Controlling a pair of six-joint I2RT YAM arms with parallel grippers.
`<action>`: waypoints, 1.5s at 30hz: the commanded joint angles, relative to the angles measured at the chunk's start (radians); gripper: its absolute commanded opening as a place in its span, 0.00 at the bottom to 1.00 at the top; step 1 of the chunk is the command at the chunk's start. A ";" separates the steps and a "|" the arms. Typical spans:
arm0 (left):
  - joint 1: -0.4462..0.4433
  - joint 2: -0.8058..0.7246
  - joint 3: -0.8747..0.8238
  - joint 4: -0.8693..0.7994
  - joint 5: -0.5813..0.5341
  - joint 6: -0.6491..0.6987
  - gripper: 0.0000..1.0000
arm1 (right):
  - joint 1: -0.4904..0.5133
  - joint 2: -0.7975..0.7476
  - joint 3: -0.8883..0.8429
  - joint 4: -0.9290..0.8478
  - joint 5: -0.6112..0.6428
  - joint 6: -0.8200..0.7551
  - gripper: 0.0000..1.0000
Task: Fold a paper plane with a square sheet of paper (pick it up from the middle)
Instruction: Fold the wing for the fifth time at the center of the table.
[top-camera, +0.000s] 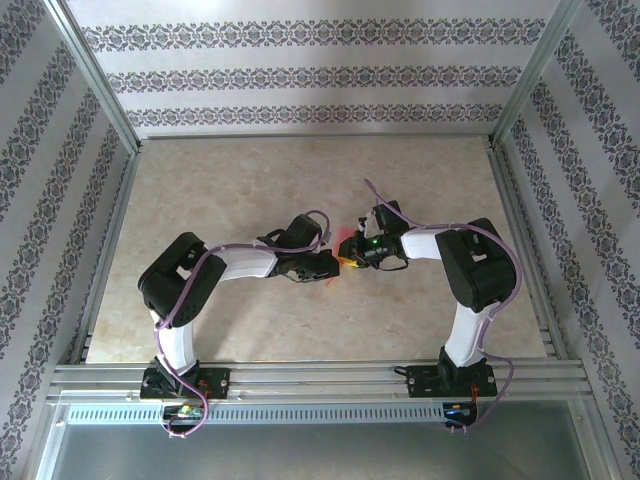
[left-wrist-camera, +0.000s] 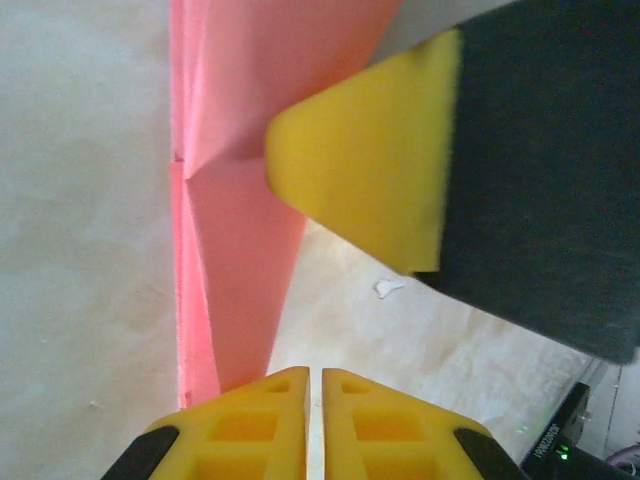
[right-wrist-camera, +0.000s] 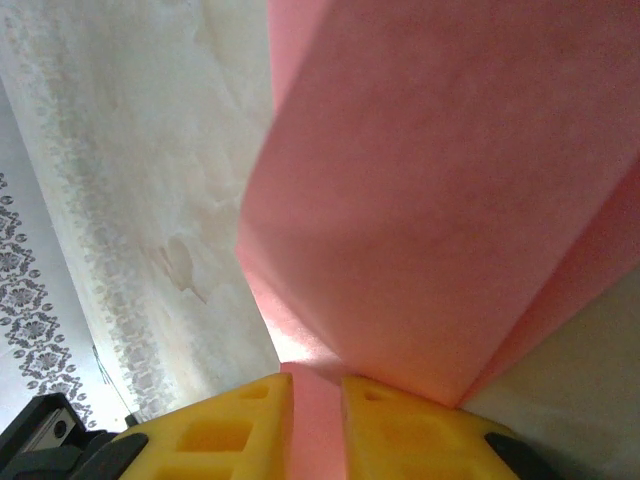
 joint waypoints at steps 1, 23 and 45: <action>-0.006 0.019 0.005 -0.038 -0.028 0.024 0.12 | 0.015 0.085 -0.022 -0.068 0.099 -0.022 0.23; 0.000 0.035 -0.013 -0.067 -0.051 0.034 0.10 | 0.015 0.090 -0.013 -0.082 0.099 -0.028 0.23; 0.000 0.041 -0.027 -0.140 -0.086 0.059 0.08 | 0.020 0.097 -0.008 -0.126 0.140 -0.035 0.22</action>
